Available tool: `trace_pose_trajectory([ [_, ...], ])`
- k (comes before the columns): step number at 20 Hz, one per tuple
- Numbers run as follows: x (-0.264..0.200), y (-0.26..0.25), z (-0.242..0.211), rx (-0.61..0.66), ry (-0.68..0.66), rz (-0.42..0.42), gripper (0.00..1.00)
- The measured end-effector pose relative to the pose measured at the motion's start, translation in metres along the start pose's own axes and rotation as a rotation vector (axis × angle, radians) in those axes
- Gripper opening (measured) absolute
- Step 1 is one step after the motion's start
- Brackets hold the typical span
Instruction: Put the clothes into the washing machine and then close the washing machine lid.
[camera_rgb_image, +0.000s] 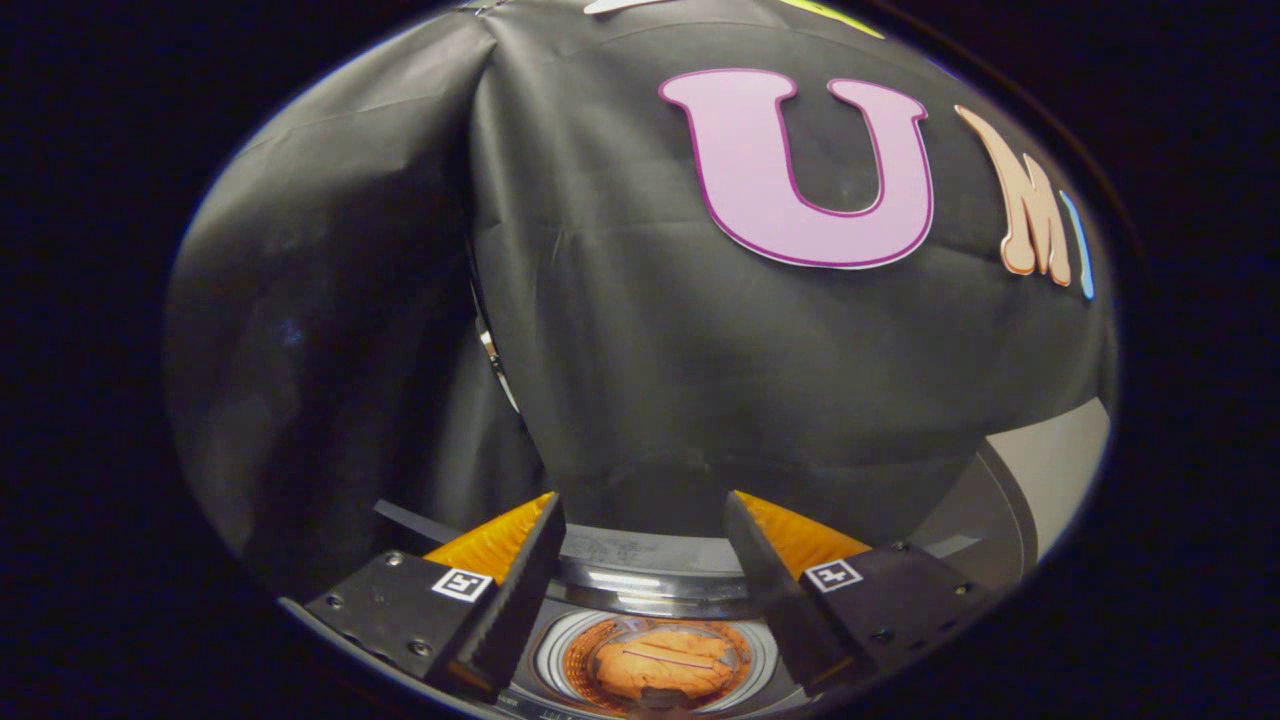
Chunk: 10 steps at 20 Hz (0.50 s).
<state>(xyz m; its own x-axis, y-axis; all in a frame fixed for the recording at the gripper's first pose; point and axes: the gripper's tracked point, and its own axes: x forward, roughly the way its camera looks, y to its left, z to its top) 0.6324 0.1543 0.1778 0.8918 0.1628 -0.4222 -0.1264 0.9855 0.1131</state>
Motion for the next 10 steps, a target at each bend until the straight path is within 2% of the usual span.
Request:
trace_pose_trajectory([
  [7,0.0017,0.0023,-0.0011,0.007,-0.027,0.015,0.97],
  [10,0.0046,0.0022,-0.0044,0.020,0.002,0.037,0.96],
])
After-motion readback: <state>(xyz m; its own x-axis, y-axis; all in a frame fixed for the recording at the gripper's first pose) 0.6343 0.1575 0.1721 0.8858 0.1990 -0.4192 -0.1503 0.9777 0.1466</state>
